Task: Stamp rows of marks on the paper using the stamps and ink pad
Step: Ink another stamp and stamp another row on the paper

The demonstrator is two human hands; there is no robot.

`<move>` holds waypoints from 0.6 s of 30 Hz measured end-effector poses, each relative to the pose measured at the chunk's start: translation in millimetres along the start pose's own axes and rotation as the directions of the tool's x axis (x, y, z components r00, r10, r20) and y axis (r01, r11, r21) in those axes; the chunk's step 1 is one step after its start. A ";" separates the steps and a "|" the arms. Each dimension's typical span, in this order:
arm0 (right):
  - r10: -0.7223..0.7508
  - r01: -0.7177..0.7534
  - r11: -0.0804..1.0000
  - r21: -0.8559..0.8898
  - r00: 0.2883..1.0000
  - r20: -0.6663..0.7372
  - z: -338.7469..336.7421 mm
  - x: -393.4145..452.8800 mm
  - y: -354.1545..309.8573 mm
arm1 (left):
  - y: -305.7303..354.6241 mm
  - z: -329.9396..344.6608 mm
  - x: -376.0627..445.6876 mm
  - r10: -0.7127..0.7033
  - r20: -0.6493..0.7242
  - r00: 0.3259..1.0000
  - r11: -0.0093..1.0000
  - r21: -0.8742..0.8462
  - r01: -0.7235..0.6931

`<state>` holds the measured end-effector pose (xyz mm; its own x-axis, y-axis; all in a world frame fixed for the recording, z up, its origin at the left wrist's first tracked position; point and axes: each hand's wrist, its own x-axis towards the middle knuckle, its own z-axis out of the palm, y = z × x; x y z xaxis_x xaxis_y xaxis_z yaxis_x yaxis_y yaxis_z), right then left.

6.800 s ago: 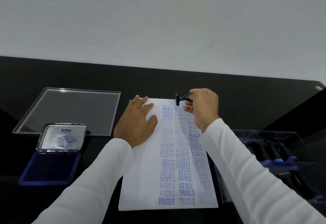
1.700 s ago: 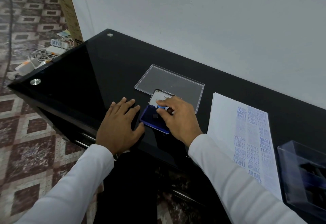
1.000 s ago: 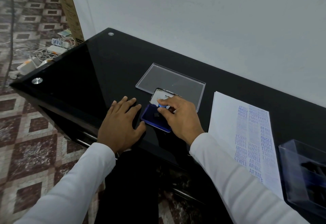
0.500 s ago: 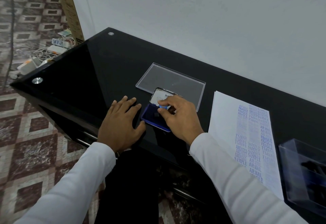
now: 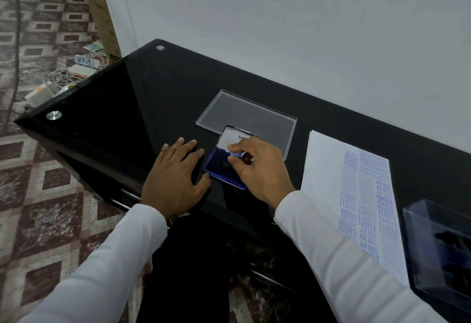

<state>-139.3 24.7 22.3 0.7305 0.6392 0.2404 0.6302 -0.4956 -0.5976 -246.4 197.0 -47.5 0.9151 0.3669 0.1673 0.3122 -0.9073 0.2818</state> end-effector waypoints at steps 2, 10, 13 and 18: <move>0.001 -0.001 1.000 0.000 1.000 0.006 -1.3 0.0 -0.8 | 1.1 -0.9 -0.2 0.000 -0.001 1.000 1.000 -0.005 0.000; -0.016 0.017 0.999 0.030 0.998 -0.054 -8.1 -3.3 0.3 | 4.9 -7.6 3.9 -0.017 0.001 1.000 0.996 -0.089 0.017; -0.002 0.009 0.998 0.065 0.993 -0.117 -16.3 -5.9 4.0 | 14.2 -14.5 6.5 -0.009 -0.025 1.000 0.991 -0.136 0.005; 0.024 -0.010 0.997 0.072 0.981 -0.194 -41.7 -13.1 20.9 | 51.2 -20.3 17.6 0.041 -0.061 0.997 0.981 -0.186 -0.052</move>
<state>-124.7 -18.5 38.5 0.7827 0.5005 0.3700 0.6022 -0.4588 -0.6533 -219.5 161.1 -11.0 0.9099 0.3410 0.2363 0.2112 -0.8710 0.4435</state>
